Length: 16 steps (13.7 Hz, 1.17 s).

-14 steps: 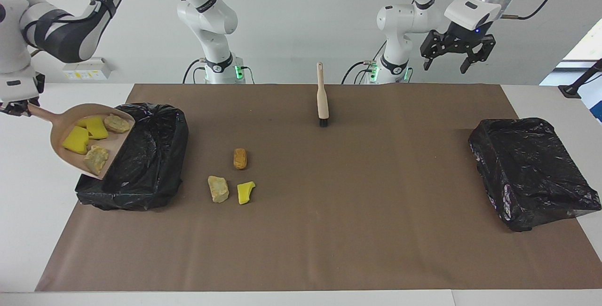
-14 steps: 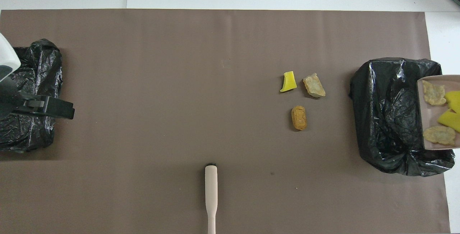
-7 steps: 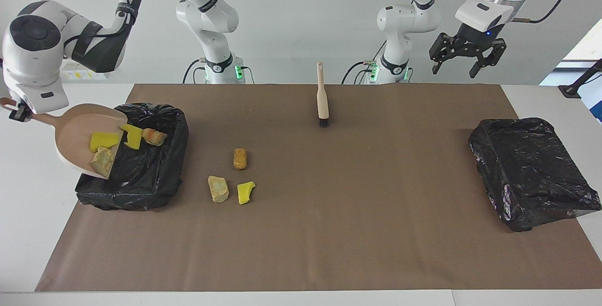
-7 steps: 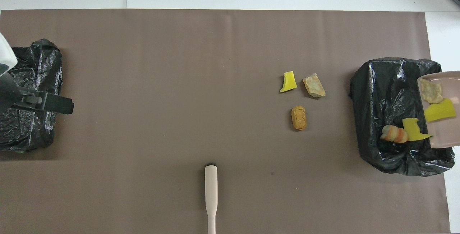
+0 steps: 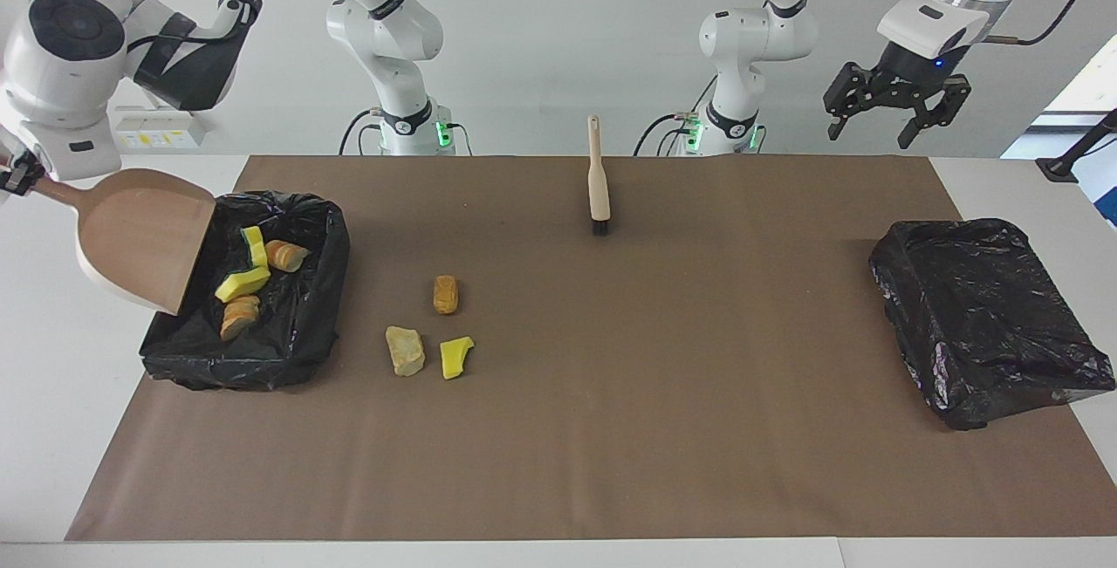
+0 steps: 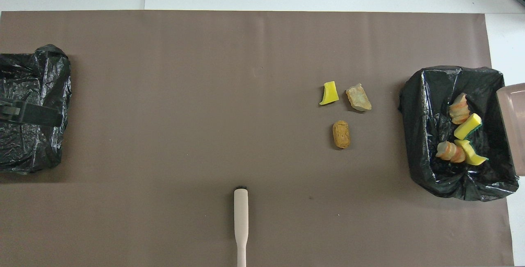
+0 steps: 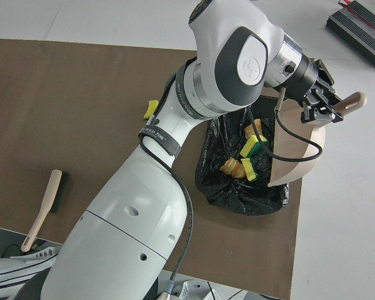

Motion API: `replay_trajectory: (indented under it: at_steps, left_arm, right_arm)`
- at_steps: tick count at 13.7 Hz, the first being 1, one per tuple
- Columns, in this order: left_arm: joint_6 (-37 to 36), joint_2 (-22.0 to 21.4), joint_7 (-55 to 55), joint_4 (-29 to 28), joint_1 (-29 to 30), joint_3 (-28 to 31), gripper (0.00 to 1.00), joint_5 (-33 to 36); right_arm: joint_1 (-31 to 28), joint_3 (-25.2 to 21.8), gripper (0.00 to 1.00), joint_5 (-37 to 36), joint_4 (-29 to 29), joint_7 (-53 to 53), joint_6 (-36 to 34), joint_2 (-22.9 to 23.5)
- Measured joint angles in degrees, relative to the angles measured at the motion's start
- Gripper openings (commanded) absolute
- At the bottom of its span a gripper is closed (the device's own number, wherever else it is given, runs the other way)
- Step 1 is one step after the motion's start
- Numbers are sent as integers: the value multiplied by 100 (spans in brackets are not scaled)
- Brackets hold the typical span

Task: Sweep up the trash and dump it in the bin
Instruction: 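Tip the dustpan over the black bag with the right gripper, then carry the empty dustpan back to the table center with the right gripper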

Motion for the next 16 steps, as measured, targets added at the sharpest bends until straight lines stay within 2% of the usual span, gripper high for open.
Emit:
replay_trajectory:
  at_steps: [3,5,8,11,14,16]
  left_arm:
    - [-25,-9,-6,1,-75,149,100,0]
    - [-43,-13,-6,1,-72,200,100,0]
    - [-52,-13,-6,1,-72,206,100,0]
    - [-57,-13,-6,1,-72,206,100,0]
    - [-60,-13,-6,1,-72,206,100,0]
    - [-61,-13,-6,1,-72,206,100,0]
  right_arm:
    - [31,6,0,65,75,333,-339,-349]
    - [32,56,0,541,199,973,-761,-479]
    - [167,246,0,1371,239,2490,-1177,-540]
    - [662,621,0,1955,238,4440,-1555,-540]
    - [1087,896,0,2623,212,5851,-1565,-491]
    - [1588,925,0,2906,192,6974,-1431,-220]
